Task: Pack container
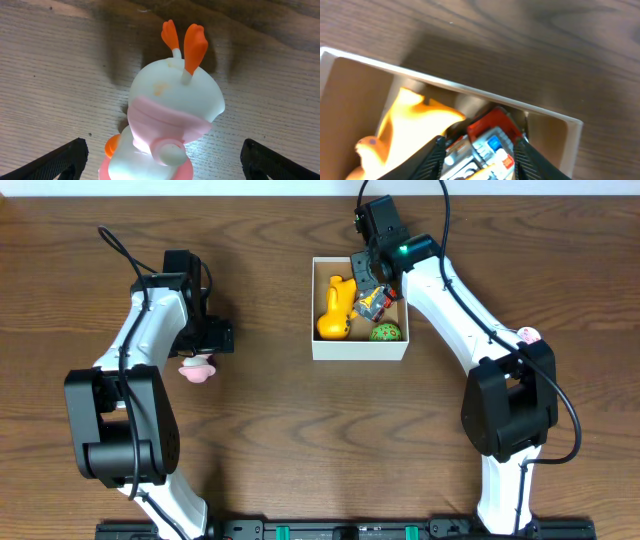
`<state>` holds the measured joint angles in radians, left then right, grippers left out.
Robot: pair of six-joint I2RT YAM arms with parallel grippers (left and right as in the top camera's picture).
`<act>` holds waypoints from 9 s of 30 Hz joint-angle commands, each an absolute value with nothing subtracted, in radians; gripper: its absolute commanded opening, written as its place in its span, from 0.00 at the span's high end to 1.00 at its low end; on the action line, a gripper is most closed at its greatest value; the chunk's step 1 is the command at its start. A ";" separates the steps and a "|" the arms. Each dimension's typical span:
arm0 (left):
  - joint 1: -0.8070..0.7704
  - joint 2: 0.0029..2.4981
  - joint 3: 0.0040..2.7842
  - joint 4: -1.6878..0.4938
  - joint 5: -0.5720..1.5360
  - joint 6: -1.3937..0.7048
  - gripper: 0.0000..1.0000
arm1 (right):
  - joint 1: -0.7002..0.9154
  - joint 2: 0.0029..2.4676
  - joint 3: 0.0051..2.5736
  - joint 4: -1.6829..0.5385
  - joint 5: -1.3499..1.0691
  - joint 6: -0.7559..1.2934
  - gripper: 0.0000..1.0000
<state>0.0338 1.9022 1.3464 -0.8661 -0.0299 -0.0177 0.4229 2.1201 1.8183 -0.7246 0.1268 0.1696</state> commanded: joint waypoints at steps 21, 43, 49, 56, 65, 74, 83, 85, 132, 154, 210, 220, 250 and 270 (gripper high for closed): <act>0.036 1.909 1.342 -0.869 -0.035 -0.004 0.02 | 0.416 2.075 1.843 -0.836 -0.167 0.149 0.98; 0.036 1.909 1.342 -0.869 -0.035 -0.004 0.02 | 0.451 2.158 1.842 -0.913 -0.124 0.114 0.99; 0.036 1.910 1.342 -0.869 -0.035 -0.004 0.02 | 0.450 2.162 1.842 -0.925 -0.052 0.108 0.99; 0.036 1.909 1.342 -0.869 -0.035 -0.004 0.02 | 0.449 2.162 1.842 -0.947 0.030 0.088 0.99; 0.036 1.909 1.342 -0.869 -0.035 -0.004 0.02 | 0.431 2.160 1.846 -0.907 -0.100 0.089 0.99; 0.036 1.909 1.342 -0.869 -0.035 -0.004 0.02 | 0.435 2.154 1.852 -0.868 -0.210 0.078 0.99; 0.036 1.909 1.342 -0.869 -0.035 -0.004 0.02 | 0.438 2.186 1.851 -0.800 -0.101 0.072 0.99; 0.036 1.909 1.342 -0.869 -0.035 -0.004 0.02 | 0.438 2.199 1.851 -0.797 -0.101 0.073 0.99; 0.036 1.910 1.342 -0.869 -0.035 -0.004 0.02 | 0.412 2.144 1.879 -0.936 0.179 -0.005 0.96; 0.036 1.909 1.342 -0.869 -0.035 -0.004 0.02 | 0.413 2.148 1.914 -0.855 0.052 0.096 0.88; 0.036 1.909 1.342 -0.869 -0.035 -0.004 0.02 | 0.377 2.170 1.912 -1.019 0.221 0.036 0.93; 0.036 1.910 1.342 -0.869 -0.035 -0.004 0.02 | 0.402 2.132 1.994 -1.014 0.160 0.038 0.90; 0.036 1.909 1.342 -0.869 -0.035 -0.004 0.02 | 0.295 2.145 2.048 -1.007 0.205 0.040 0.99; 0.036 1.909 1.342 -0.869 -0.035 -0.004 0.02 | -0.036 2.145 1.956 -1.238 0.183 0.299 0.55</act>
